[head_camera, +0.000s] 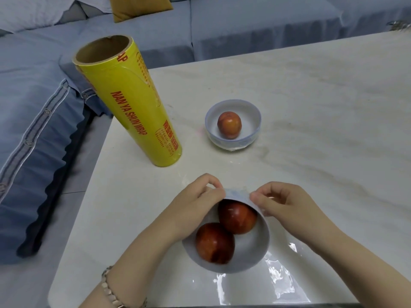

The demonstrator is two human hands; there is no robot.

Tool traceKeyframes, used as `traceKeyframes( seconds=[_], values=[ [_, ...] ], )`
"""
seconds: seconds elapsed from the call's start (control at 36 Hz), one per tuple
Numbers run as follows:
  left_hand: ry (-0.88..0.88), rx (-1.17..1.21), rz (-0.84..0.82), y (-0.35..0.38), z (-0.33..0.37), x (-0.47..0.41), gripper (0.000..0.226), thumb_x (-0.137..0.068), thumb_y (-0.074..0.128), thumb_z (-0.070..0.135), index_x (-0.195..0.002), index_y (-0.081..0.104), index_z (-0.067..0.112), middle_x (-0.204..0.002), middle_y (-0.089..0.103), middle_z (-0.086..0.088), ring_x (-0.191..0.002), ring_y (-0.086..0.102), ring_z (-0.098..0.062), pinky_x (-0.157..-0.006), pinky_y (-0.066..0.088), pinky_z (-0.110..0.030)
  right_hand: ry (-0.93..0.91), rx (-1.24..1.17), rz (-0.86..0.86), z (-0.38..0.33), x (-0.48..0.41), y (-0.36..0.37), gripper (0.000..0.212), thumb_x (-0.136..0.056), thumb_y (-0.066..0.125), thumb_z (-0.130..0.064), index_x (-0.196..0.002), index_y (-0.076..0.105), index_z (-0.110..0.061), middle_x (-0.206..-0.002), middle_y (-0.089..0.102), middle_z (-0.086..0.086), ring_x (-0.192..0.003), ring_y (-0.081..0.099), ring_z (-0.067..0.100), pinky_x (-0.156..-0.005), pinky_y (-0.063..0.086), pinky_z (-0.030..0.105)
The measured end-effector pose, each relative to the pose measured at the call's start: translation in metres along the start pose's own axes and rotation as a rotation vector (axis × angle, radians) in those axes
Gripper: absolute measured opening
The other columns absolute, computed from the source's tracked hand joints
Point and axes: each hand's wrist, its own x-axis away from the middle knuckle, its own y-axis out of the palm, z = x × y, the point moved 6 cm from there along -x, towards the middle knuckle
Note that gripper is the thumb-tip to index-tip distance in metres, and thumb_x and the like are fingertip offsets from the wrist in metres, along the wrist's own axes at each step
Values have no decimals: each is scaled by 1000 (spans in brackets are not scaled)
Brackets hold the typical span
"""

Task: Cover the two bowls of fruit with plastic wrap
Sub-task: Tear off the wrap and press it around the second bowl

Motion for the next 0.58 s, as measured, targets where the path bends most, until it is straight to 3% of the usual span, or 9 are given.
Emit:
traceKeyframes(
  seconds=[0.08,0.22,0.42,0.5,0.58],
  values=[
    [52,-81,35,2,1,0,43,-57,47,70,-84,58,38,-87,65,4,-84,60,-9,-80,45,-27,-38,35,35,-6,-3,1,17,-82,64,-16,-66,65,-11,-60,65,0,-56,57,7,-61,46,16],
    [110,-55,26,-1,-3,1,38,-66,49,66,-92,65,44,-100,67,26,-102,59,6,-93,44,-22,47,-164,40,-9,-10,-2,24,-91,53,-10,-67,56,-10,-52,56,-4,-43,49,2,-49,45,13],
    [156,-16,82,-2,-5,5,35,-64,50,64,-88,66,45,-99,66,32,-100,58,11,-87,42,-8,392,-259,-301,-3,-19,10,19,-88,57,-13,-70,57,-8,-52,51,-1,-41,41,6,-47,44,14],
    [165,-10,89,-2,-5,5,33,-64,50,63,-88,65,45,-98,66,32,-99,58,11,-85,40,-4,457,-203,-406,-7,-20,10,15,-86,59,-17,-81,65,-3,-50,49,-1,-39,42,6,-45,43,13],
    [157,-16,85,-2,-5,5,31,-65,51,62,-88,65,47,-99,64,35,-100,57,13,-84,39,-2,446,-86,-495,-11,-20,9,29,-69,66,-31,-80,67,-5,-50,49,-1,-40,44,5,-47,44,14]
  ],
)
